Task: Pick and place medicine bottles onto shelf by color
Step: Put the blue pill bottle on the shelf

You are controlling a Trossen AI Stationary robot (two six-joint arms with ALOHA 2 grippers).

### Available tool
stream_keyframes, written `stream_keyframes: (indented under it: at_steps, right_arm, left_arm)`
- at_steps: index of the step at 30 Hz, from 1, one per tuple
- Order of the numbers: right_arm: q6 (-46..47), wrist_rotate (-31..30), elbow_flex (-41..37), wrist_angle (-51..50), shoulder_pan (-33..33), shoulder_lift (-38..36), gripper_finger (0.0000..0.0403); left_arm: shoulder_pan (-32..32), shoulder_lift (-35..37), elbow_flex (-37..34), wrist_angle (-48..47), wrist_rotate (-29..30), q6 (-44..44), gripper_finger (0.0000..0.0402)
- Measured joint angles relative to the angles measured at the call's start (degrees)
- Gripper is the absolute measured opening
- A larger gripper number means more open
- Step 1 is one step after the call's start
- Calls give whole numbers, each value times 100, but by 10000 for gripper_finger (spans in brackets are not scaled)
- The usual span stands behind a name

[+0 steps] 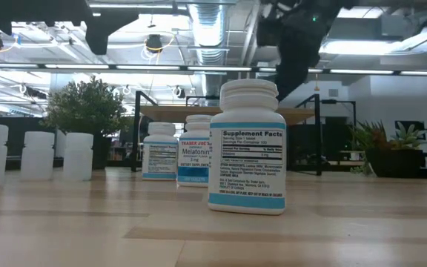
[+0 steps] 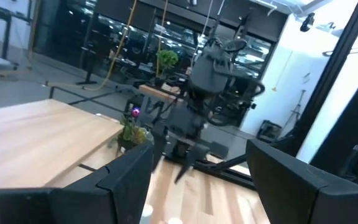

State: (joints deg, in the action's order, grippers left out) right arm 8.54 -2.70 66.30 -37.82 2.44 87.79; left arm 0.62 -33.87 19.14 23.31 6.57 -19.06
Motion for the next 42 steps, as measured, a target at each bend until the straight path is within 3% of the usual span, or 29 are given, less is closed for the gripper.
stream_keyframes:
  at_steps: [14,42]
  right_arm:
    - [-2,-17,-4,273,92,1075,250]
    - [-218,-50,8,863,284,1461,249]
  left_arm:
    - [0,-2,0,-39,286,154,245]
    - [0,0,0,-72,288,139,245]
